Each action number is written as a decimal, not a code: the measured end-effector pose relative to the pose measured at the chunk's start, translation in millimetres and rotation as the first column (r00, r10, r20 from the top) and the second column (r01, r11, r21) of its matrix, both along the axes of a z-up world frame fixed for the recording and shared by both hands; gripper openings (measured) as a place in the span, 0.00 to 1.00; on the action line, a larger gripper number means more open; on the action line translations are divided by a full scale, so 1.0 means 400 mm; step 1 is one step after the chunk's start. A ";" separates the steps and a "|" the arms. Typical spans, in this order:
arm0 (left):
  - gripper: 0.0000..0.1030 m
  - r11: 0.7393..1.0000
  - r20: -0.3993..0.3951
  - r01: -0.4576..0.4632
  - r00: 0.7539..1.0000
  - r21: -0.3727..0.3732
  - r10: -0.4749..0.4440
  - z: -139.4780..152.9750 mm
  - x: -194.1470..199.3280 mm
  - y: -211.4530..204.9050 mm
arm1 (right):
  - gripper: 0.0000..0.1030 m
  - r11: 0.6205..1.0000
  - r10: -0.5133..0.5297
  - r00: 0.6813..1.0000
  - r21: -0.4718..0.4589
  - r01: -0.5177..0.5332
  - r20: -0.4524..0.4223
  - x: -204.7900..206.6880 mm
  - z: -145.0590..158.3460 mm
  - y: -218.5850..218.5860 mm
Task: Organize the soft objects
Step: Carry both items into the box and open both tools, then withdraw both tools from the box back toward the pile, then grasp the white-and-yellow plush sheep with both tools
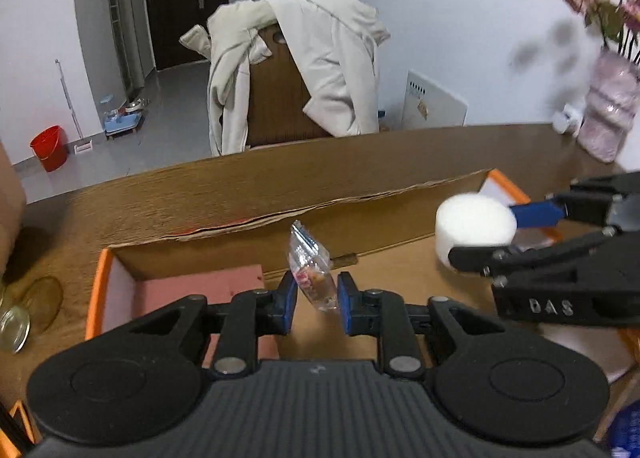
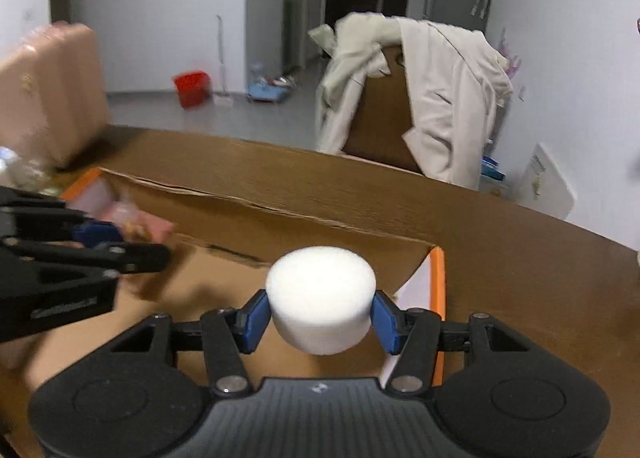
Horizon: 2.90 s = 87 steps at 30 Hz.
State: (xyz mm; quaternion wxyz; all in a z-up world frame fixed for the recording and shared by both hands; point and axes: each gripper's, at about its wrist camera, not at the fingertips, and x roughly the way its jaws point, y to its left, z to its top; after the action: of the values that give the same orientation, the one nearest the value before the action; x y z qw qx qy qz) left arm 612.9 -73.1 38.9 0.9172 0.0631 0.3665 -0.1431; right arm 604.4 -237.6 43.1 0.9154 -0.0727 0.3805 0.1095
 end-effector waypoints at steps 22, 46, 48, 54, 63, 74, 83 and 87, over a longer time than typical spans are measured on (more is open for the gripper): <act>0.61 0.999 0.202 -0.040 0.979 0.020 0.035 0.199 -0.211 0.035 | 0.77 1.000 0.020 0.989 0.020 -0.023 0.148 -0.201 0.186 -0.070; 0.90 0.981 0.468 -0.188 0.862 -0.058 0.193 0.108 -1.100 0.195 | 0.87 0.983 0.014 0.897 0.160 -0.094 0.442 -1.092 0.107 -0.053; 0.94 0.977 0.472 -0.204 0.856 -0.060 0.208 0.089 -1.147 0.199 | 0.87 0.983 -0.010 0.901 0.168 -0.070 0.433 -1.131 0.078 -0.042; 0.94 0.981 0.421 -0.188 0.886 -0.051 0.192 0.041 -1.198 0.200 | 0.87 0.967 -0.001 0.936 0.237 -0.088 0.351 -1.204 0.011 -0.013; 0.94 0.981 0.392 -0.179 0.900 -0.067 0.191 0.030 -1.159 0.196 | 0.87 0.977 -0.050 0.940 0.214 -0.025 0.339 -1.186 0.000 -0.017; 0.94 0.991 0.335 -0.107 0.934 -0.074 0.126 -0.003 -1.065 0.138 | 0.86 0.971 -0.106 0.946 0.235 0.033 0.305 -1.105 -0.024 -0.050; 0.94 0.995 0.276 -0.079 0.957 -0.065 0.094 -0.047 -0.991 0.113 | 0.84 0.958 -0.116 0.957 0.283 0.037 0.266 -1.024 -0.050 -0.055; 0.94 0.992 0.255 -0.105 0.959 -0.070 0.120 -0.058 -0.950 0.129 | 0.82 0.957 -0.083 0.957 0.291 -0.002 0.277 -0.992 -0.047 -0.031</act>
State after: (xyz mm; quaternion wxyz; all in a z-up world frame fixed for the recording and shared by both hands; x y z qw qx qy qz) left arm 232.8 -21.3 15.6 0.9652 0.0345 0.2425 -0.0913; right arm 207.4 -250.2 24.2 0.9635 0.0543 0.2256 0.1332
